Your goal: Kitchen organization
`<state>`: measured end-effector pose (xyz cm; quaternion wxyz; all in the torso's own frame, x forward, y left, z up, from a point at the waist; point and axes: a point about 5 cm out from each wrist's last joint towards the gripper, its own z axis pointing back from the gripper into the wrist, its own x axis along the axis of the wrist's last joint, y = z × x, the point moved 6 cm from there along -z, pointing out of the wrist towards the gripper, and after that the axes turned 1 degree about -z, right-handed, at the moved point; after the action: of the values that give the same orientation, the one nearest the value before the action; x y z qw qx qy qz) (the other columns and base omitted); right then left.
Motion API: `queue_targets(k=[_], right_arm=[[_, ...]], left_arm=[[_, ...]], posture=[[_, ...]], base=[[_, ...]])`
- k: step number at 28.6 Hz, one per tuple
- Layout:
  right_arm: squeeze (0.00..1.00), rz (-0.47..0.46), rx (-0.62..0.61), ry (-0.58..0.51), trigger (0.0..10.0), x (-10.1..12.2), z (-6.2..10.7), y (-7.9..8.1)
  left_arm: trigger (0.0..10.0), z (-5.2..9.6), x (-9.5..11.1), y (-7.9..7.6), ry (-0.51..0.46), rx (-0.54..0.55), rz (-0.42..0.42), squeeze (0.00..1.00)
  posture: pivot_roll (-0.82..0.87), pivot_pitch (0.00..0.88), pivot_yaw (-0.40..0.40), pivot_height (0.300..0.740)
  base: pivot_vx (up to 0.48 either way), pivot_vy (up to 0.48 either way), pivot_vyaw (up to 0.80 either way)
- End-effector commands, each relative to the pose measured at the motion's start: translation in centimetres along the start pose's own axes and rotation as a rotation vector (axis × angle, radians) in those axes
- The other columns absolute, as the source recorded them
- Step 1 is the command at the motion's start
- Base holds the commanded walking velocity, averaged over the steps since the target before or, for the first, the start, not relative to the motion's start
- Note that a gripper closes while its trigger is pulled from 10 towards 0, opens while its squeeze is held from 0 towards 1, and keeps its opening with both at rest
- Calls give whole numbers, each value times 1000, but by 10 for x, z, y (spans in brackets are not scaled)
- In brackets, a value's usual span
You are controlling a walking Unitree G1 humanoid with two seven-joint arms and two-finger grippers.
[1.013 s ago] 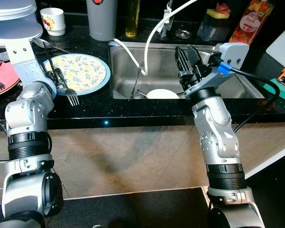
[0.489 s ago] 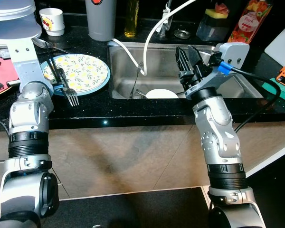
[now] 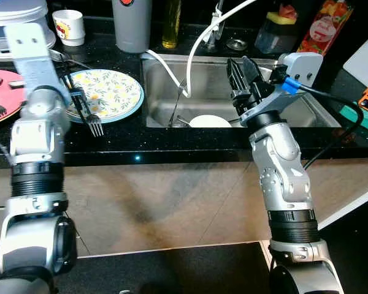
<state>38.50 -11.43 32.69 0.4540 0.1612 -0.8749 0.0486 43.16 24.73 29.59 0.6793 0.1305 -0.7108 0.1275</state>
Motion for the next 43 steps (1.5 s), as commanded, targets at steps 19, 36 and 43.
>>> queue_targets(k=[19,36,43], right_arm=[[0,-8,-16,3,10000,2,0,-7],[0,-9,-14,0,10000,3,-1,-7],[0,-8,-15,0,10000,3,-1,-7]], left_arm=[[2235,-2,-67,1,256,43,118,0],[2941,-4,-26,8,57,67,46,0],[10000,0,-14,2,41,61,89,1000]], posture=[[173,87,-95,740],[172,84,-98,740],[171,81,-98,740]], base=[[0,0,0],[0,0,0],[0,0,0]])
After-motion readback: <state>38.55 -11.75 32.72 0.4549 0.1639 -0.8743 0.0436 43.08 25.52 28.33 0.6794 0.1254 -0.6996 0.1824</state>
